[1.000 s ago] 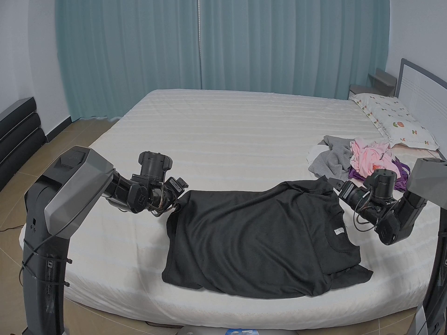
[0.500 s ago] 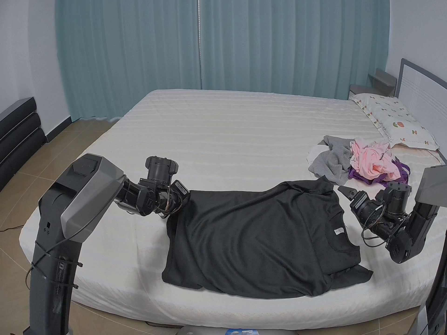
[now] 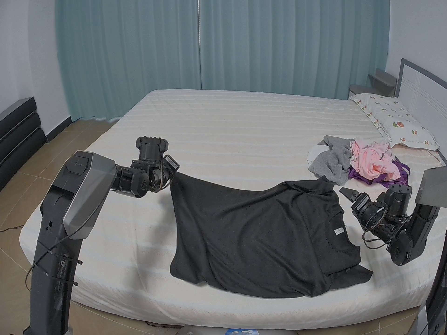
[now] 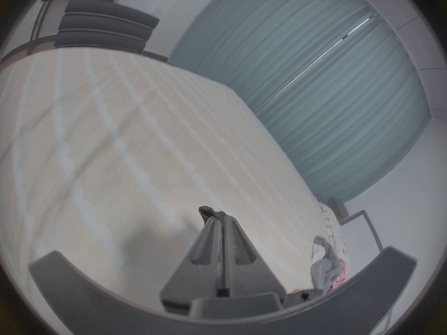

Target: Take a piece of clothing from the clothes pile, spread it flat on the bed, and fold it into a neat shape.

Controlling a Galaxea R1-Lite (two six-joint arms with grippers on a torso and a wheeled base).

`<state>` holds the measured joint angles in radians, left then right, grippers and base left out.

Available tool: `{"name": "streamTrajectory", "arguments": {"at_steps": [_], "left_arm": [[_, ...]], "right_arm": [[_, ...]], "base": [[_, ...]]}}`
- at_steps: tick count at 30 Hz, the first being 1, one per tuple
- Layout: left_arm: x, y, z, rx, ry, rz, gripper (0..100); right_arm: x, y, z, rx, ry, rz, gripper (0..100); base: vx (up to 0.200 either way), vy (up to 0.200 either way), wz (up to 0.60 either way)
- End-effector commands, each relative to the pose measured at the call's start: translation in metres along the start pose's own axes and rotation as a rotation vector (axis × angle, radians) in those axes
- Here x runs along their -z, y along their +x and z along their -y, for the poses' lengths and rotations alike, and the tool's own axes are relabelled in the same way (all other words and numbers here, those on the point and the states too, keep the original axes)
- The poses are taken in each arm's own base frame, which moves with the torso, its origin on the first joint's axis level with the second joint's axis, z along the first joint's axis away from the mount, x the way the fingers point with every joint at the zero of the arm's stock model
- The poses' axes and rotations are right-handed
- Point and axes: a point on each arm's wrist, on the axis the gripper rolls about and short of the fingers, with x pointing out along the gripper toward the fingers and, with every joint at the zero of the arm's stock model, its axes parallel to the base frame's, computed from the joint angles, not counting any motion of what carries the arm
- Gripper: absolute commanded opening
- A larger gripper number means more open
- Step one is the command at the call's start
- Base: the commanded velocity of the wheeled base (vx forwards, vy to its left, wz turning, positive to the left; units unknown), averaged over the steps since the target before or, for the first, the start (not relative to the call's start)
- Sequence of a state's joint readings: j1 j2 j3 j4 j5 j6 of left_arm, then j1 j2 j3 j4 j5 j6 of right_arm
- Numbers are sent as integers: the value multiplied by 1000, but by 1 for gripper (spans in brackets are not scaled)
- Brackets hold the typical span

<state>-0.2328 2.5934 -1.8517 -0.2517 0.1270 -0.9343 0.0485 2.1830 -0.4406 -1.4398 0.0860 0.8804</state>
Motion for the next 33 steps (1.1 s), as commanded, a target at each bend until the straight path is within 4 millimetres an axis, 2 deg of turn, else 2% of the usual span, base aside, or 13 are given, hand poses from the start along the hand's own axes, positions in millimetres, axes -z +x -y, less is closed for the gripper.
{"name": "streamTrajectory", "arguments": {"at_steps": [1, 10, 11, 17, 18, 21, 25, 27, 30, 33], "left_arm": [[-20, 12, 6, 30, 6, 102, 0], [-12, 23, -7, 2, 73, 107, 0], [-11, 24, -9, -6, 73, 104, 100], [-7, 20, -17, -55, 78, 67, 100], [-11, 8, -17, -72, 77, 52, 100], [-17, -8, -23, -94, 72, 22, 100], [-22, -43, -32, -106, 62, -67, 100], [-22, -70, -35, -102, 31, -124, 100], [-11, -101, -41, -91, 4, -178, 100], [11, -130, -50, -98, 22, -226, 100]], "right_arm": [[1, 2, 4, 5, 1, 11, 100], [3, 4, 7, 8, 6, 10, 100], [3, 4, 7, 6, 7, 10, 100], [3, 0, 7, 10, 7, 8, 100], [3, -3, 7, 8, 6, 13, 100], [5, -7, 8, 3, 2, 12, 100], [9, -13, 8, 0, -1, 8, 100], [9, -16, 7, -1, -3, 6, 100], [9, -22, 5, -4, -4, 5, 100], [9, -27, 3, -4, -5, 0, 100]], "base": [[0, 0, 0], [0, 0, 0], [0, 0, 0], [0, 0, 0], [0, 0, 0], [0, 0, 0], [0, 0, 0], [0, 0, 0], [0, 0, 0], [0, 0, 0]]}}
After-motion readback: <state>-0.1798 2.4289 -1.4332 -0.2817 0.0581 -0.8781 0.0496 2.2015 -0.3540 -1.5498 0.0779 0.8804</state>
